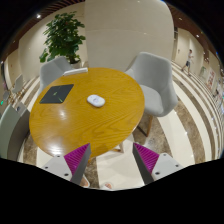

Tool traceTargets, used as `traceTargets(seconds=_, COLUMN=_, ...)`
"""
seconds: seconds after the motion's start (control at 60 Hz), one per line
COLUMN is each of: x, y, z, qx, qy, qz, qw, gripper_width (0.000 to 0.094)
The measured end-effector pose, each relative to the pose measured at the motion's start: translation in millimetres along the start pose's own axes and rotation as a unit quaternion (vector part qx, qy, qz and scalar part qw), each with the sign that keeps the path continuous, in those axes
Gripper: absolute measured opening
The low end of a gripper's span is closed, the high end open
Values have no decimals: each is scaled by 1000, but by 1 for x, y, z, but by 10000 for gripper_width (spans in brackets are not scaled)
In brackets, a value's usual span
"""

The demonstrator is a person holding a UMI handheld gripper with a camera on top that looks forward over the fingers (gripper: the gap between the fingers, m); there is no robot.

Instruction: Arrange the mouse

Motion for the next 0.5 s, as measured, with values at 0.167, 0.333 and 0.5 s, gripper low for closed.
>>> traceTargets(seconds=0.167, x=-17, y=-6, z=11, qx=13, qy=-33, qz=-46, qw=998, gripper_width=872)
traceTargets(seconds=0.333, x=-55, y=-10, z=49, qx=25, qy=-54, qz=-62, qw=996, gripper_width=867)
traceTargets(seconds=0.5, x=-68, y=-11, z=81, qx=31, qy=-51, qz=-55, qw=997, gripper_width=865)
Point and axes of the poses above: the point between the fingertips, and its own axes, seen from behind it with the camera up: x to the right, y down, z forward, the way the camera looks, the point moved 5 cm from there along -z, backward, against the way the camera looks, and after that the axes turned 6 degrees about x, right-handed, at the moved point
